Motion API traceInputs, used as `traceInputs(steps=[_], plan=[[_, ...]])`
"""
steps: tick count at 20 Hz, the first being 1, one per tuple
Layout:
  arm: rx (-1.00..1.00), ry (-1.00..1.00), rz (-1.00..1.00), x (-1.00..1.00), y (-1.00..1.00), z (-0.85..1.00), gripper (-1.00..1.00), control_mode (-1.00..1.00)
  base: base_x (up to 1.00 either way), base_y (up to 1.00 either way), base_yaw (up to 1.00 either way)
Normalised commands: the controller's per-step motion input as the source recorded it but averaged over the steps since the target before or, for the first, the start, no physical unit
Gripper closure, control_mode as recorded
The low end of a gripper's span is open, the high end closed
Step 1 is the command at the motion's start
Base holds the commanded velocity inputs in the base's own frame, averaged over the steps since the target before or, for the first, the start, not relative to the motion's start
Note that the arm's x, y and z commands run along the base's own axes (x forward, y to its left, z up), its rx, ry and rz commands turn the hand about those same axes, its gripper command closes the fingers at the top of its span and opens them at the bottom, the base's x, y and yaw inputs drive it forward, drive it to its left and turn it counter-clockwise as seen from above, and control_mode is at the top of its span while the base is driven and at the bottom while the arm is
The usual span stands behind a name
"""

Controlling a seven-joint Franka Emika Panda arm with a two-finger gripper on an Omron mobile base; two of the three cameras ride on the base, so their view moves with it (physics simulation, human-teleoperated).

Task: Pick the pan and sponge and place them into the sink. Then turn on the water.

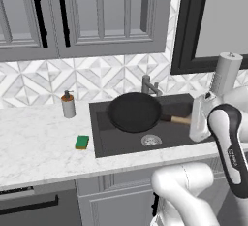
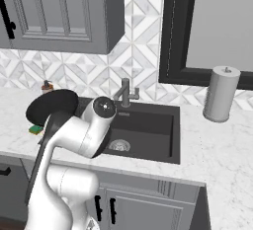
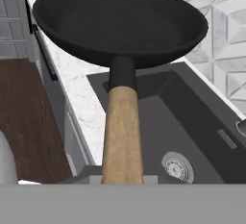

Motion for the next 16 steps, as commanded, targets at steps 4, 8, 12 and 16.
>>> traceInputs(steps=[4, 8, 12, 16], plan=[[-0.04, 0.0, 0.02, -0.18, -0.5, 0.0, 1.0, -1.0, 0.0, 0.0, 0.0], [-0.02, 0.0, 0.0, -0.03, -0.41, 0.0, 1.0, -1.0, 0.0, 0.0, 0.0], [0.0, 0.14, 0.03, 0.34, -0.33, 0.0, 1.0, -1.0, 0.0, 0.0, 0.0], [-0.03, 0.24, 0.07, 0.38, -0.19, -0.01, 1.0, -1.0, 0.0, 0.0, 0.0]])
